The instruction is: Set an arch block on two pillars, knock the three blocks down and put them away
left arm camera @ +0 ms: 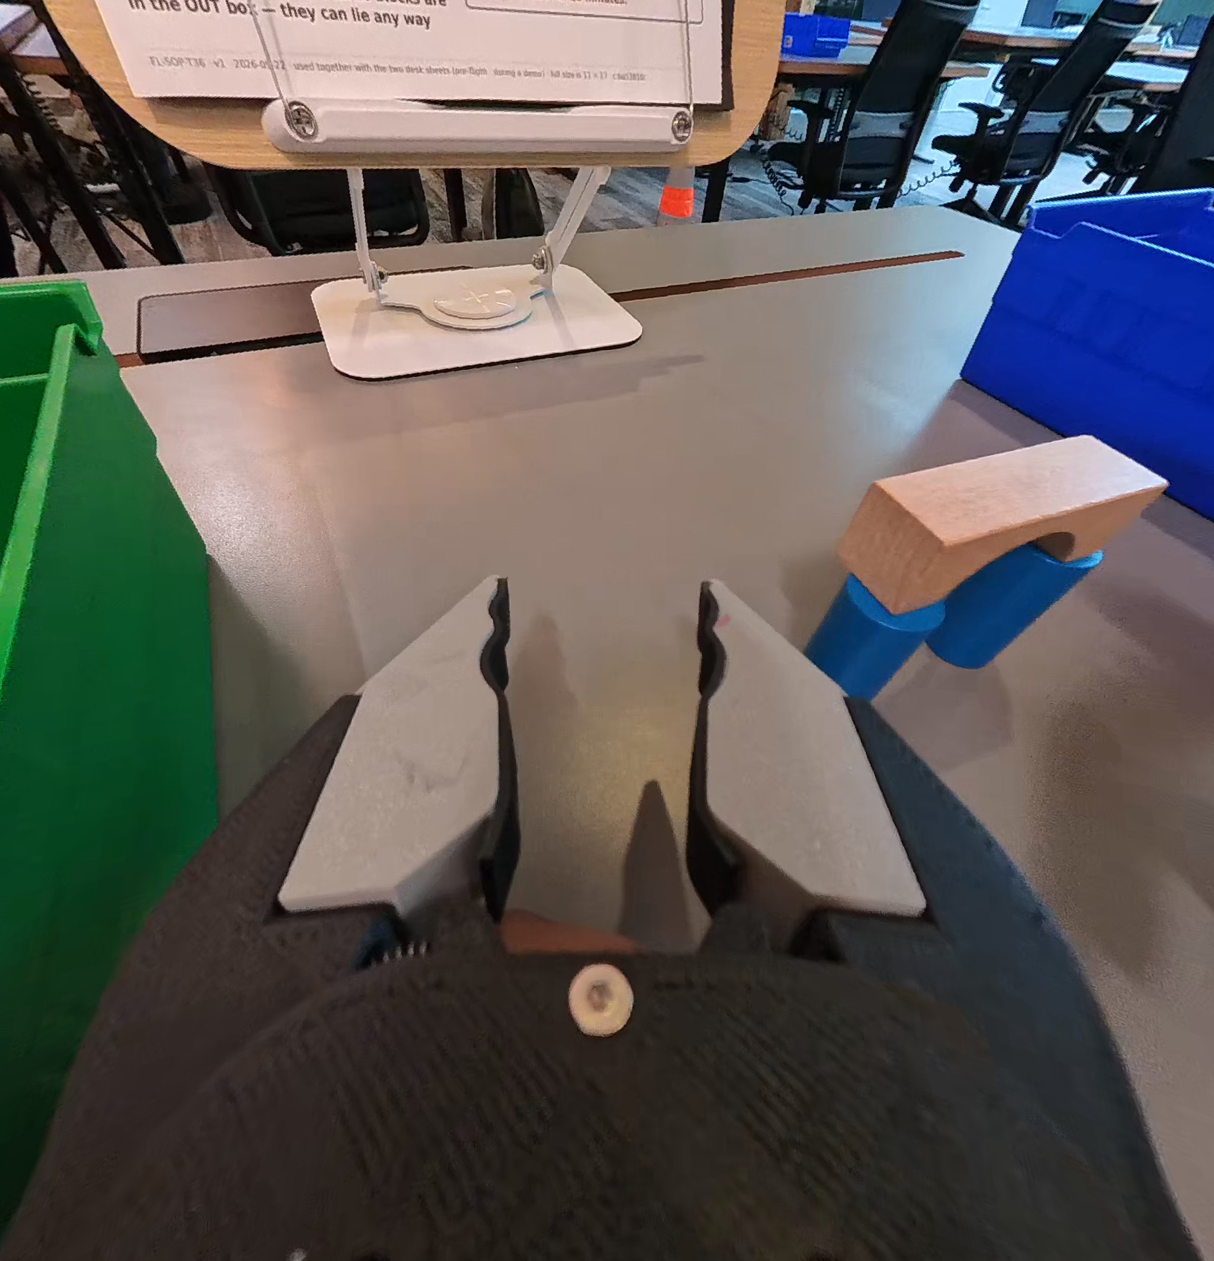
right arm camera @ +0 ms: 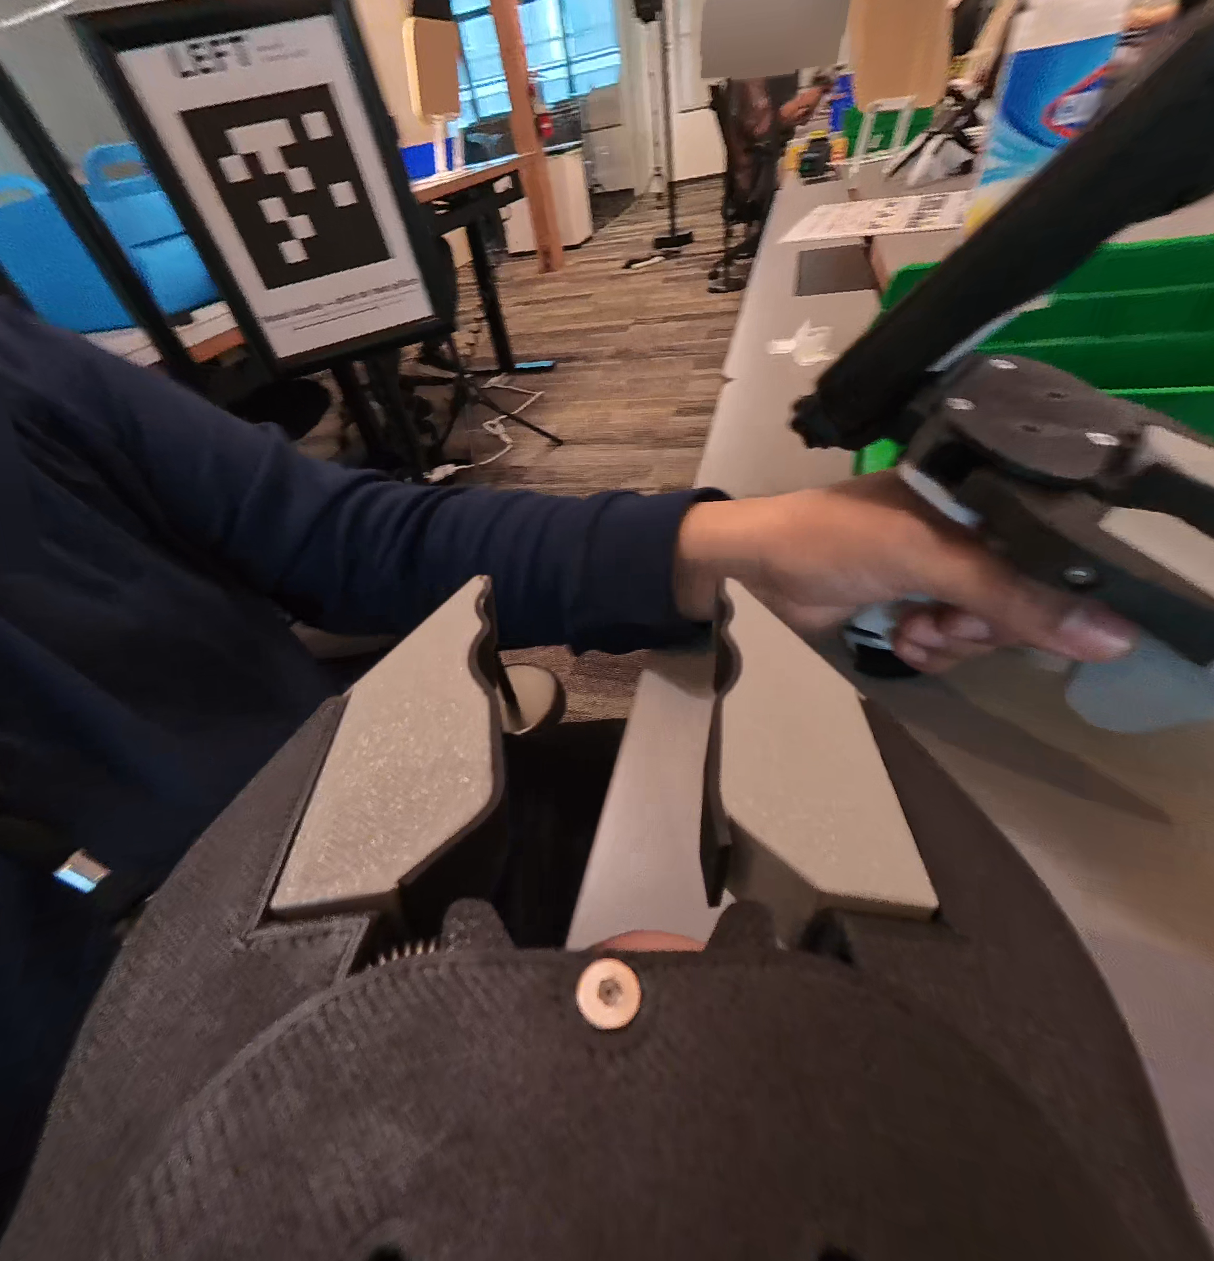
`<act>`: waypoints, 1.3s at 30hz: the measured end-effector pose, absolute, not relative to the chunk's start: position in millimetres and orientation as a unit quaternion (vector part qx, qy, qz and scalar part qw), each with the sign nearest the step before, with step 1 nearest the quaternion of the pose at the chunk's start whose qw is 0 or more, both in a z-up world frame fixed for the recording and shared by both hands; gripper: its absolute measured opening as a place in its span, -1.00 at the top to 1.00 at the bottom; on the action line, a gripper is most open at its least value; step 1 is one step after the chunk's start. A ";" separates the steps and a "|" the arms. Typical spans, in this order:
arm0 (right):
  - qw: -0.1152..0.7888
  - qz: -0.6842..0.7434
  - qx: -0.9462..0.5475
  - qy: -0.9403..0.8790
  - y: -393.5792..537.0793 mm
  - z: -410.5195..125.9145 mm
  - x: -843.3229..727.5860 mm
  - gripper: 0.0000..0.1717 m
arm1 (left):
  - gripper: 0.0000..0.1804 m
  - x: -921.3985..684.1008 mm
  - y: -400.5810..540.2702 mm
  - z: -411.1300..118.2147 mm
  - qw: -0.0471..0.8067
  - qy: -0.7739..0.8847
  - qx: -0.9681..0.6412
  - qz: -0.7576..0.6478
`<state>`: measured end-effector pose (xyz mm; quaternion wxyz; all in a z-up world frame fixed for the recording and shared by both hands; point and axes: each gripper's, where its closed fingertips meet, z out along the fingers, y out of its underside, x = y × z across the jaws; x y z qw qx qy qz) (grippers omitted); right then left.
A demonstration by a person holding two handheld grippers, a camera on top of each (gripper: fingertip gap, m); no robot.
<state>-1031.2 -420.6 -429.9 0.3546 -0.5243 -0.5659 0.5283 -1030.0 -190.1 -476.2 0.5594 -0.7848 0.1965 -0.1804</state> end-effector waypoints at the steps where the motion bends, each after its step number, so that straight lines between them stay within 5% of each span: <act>1: 0.358 0.526 -0.536 -0.554 -408.9 -430.0 -1033.4 0.28 | 0.40 -1029.8 -190.0 -476.4 0.559 0.197 -0.785 -0.180; 11: 0.252 0.463 -0.583 -0.618 -374.5 -485.4 -1016.2 0.46 | 0.40 -1030.5 -189.7 -476.8 0.557 0.196 -0.786 -0.183; 17: 0.435 0.269 -0.691 -0.511 -274.3 -494.4 -1003.8 0.49 | 0.40 -1030.1 -189.9 -477.1 0.557 0.198 -0.786 -0.180; 19: 0.475 0.294 -0.716 -0.418 -239.3 -473.7 -983.1 0.82 | 0.40 -1030.9 -189.7 -476.5 0.558 0.195 -0.786 -0.182; 21: 0.514 0.301 -0.723 -0.350 -212.6 -458.1 -958.5 0.64 | 0.40 -1031.1 -189.5 -476.9 0.557 0.193 -0.787 -0.184; 23: 0.525 0.241 -0.759 -0.301 -182.7 -469.0 -925.0 0.66 | 0.39 -1030.1 -189.6 -477.9 0.554 0.197 -0.788 -0.182; 27: 0.402 0.251 -0.840 -0.264 -173.8 -520.3 -899.6 0.62 | 0.39 -1029.0 -189.9 -478.2 0.555 0.202 -0.787 -0.177; 32: 0.456 0.312 -0.805 -0.217 -172.7 -491.4 -889.0 0.55 | 0.40 -1029.6 -189.7 -477.8 0.555 0.199 -0.787 -0.180; 39: 0.451 0.249 -0.791 -0.330 -198.1 -497.5 -932.2 0.76 | 0.40 -1029.3 -189.5 -478.4 0.555 0.201 -0.788 -0.175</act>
